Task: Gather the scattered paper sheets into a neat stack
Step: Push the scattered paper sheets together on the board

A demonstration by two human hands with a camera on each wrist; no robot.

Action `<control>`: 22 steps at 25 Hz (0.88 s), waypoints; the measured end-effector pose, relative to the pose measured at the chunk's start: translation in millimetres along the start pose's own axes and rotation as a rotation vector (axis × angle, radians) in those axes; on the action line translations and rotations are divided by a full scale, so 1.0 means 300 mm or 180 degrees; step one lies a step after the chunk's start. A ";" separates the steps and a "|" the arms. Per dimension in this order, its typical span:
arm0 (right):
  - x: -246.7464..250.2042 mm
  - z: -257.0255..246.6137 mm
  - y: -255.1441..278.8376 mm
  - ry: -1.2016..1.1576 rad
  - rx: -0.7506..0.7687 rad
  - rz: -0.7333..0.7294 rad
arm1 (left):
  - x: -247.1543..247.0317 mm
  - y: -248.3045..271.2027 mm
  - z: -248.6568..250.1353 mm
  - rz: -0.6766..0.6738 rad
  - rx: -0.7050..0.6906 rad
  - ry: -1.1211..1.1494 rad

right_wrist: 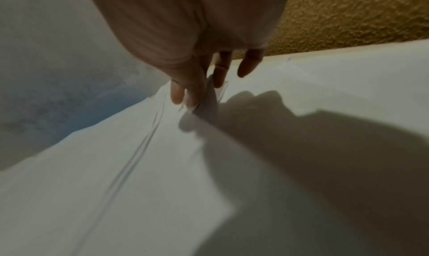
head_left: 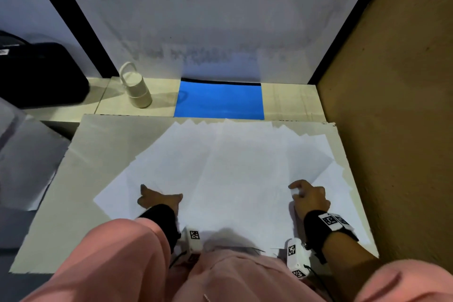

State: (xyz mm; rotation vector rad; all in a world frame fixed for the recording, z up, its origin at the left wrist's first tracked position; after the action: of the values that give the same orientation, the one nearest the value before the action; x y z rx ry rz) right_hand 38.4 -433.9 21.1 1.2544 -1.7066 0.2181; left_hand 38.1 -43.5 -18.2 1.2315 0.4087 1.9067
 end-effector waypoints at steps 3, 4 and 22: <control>0.039 -0.016 0.021 0.0466 0.0235 -0.0063 | -0.037 -0.017 0.011 -0.0367 -0.0324 0.0015; 0.047 -0.019 0.011 0.0533 0.0363 -0.0150 | -0.035 -0.013 0.017 -0.0356 -0.0486 -0.0177; -0.040 0.020 -0.053 -0.0915 -0.0570 -0.0720 | -0.076 0.059 0.123 -0.0153 -0.0128 -0.1729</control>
State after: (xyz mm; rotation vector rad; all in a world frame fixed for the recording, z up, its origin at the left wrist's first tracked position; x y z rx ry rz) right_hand 47.8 -437.3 2.8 1.3793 -1.7605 -0.2559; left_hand 66.4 -77.6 -3.2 1.6251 0.1078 1.4519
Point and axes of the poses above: each hand's wrist, its own y-axis away from the middle knuckle, its own x-axis out of the back of the hand, z = x × y, the point moved 5 cm from there along -y, towards the middle knuckle, and after that the axes turned 7 degrees about -y, right-handed, at the moved point
